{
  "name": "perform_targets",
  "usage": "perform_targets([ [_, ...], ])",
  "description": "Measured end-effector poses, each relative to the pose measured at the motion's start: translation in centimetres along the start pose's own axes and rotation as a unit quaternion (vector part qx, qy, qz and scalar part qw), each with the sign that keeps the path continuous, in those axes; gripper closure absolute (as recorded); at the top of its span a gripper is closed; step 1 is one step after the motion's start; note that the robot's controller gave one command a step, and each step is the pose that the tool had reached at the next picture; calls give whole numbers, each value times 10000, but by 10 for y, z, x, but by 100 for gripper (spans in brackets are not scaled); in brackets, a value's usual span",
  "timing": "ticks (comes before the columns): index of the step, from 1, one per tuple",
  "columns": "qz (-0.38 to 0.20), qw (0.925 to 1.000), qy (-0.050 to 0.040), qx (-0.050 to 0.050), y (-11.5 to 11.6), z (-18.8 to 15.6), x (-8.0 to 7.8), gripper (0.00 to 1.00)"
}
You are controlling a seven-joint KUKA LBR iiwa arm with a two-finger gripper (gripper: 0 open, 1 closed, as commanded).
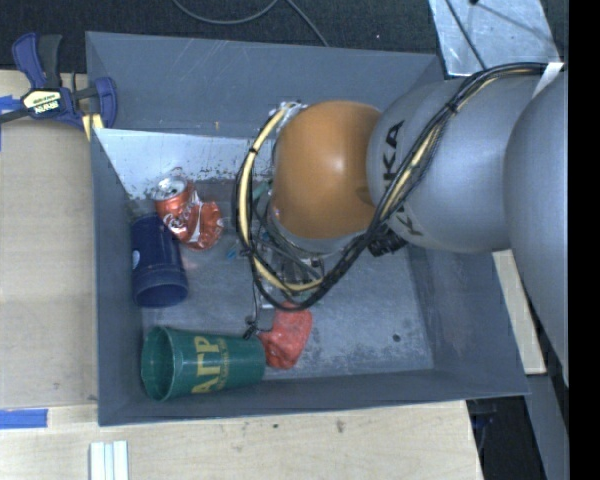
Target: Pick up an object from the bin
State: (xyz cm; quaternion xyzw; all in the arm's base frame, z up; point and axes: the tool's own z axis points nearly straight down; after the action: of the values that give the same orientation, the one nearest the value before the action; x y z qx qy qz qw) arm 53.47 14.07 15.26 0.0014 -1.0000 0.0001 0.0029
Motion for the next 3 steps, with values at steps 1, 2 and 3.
perform_targets([
  [1, 14, 10000, -42, -6, -1, -5, -2, 0],
  [2, -807, 9967, -65, -13, -30, 36, 10, 0],
  [3, -1449, 9894, -45, 4, 16, 43, -6, 0],
])
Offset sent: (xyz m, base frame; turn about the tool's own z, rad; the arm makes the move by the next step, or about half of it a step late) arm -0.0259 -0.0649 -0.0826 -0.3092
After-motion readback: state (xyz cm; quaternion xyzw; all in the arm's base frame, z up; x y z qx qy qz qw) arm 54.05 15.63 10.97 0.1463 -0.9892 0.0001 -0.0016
